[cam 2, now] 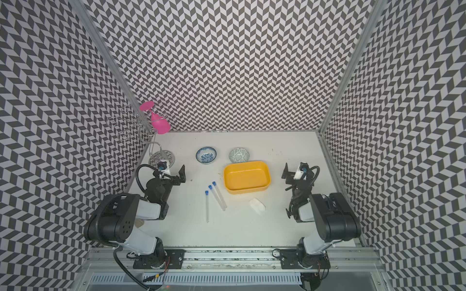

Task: Wipe the exteriors of test tubes
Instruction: Pick up the test tube at the center of the board.

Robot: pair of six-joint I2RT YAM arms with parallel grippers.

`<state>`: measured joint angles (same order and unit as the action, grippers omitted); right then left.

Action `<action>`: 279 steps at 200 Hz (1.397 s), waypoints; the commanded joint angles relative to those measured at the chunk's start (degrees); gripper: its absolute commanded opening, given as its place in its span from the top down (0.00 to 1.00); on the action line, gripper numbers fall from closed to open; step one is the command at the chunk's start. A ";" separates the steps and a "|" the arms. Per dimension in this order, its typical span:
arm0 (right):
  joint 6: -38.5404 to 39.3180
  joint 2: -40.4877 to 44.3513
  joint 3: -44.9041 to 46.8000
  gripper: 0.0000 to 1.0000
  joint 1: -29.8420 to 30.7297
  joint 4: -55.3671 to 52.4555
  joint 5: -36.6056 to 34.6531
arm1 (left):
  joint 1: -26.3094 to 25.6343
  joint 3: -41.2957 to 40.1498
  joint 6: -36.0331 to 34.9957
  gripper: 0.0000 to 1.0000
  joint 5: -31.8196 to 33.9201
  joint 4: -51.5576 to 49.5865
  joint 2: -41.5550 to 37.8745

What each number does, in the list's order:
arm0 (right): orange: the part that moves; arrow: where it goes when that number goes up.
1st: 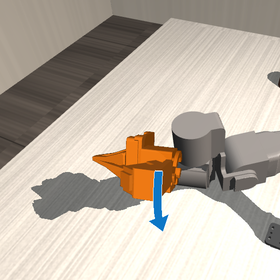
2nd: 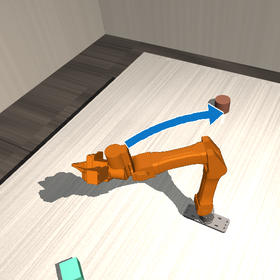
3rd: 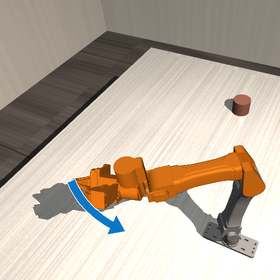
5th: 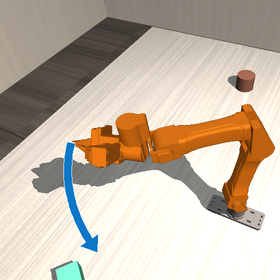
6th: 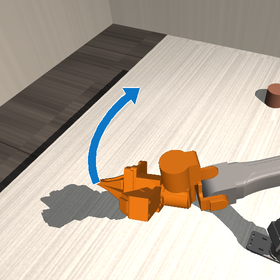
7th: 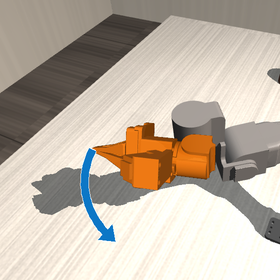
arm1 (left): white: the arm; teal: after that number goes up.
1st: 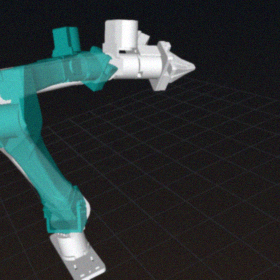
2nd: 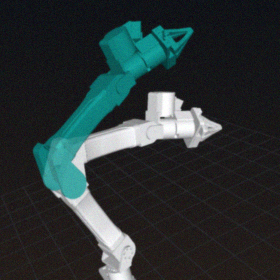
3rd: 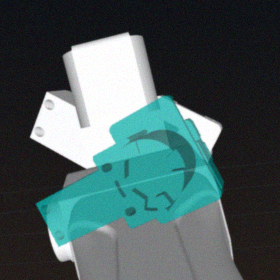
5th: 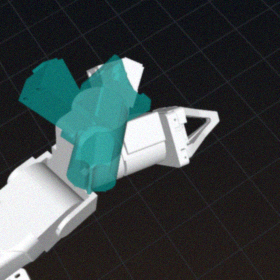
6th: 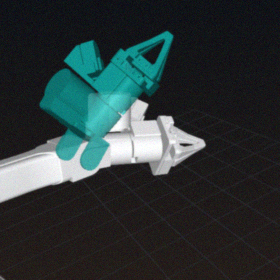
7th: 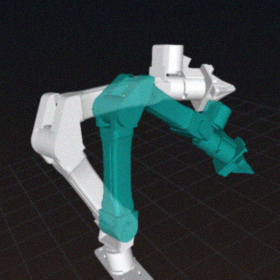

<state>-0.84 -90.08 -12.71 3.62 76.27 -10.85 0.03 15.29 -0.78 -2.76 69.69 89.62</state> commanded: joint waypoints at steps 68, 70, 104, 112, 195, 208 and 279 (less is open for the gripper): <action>0.58 -0.01 -0.47 0.00 0.29 2.44 -0.13 | -0.03 -0.09 -0.29 0.00 -0.13 1.36 -0.27; 0.60 0.00 -0.47 0.01 0.26 2.40 -0.18 | -0.03 -0.08 -0.35 0.00 -0.13 1.40 -0.31; 0.64 -0.05 -0.47 0.01 0.25 2.46 -0.10 | -0.03 0.00 -0.36 0.00 -0.13 1.39 -0.29; 0.62 -0.05 -0.47 0.01 0.23 2.43 -0.17 | -0.03 -0.03 -0.28 0.00 -0.09 1.37 -0.24; 0.52 1.02 -0.65 0.01 -0.50 0.43 1.90 | 0.59 0.20 0.18 0.00 -1.16 1.12 -0.07; -0.12 2.68 -1.58 0.01 -0.72 -2.33 1.01 | 0.58 -0.03 0.20 0.00 -1.16 1.24 -0.38; -10.57 14.44 -28.73 0.01 0.95 -67.73 6.81 | -1.70 34.01 14.52 0.06 9.04 -64.95 -4.95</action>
<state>-6.00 -76.55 -33.87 3.29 35.05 -8.58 -0.03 38.24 6.35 4.71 34.68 85.91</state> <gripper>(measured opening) 0.994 0.984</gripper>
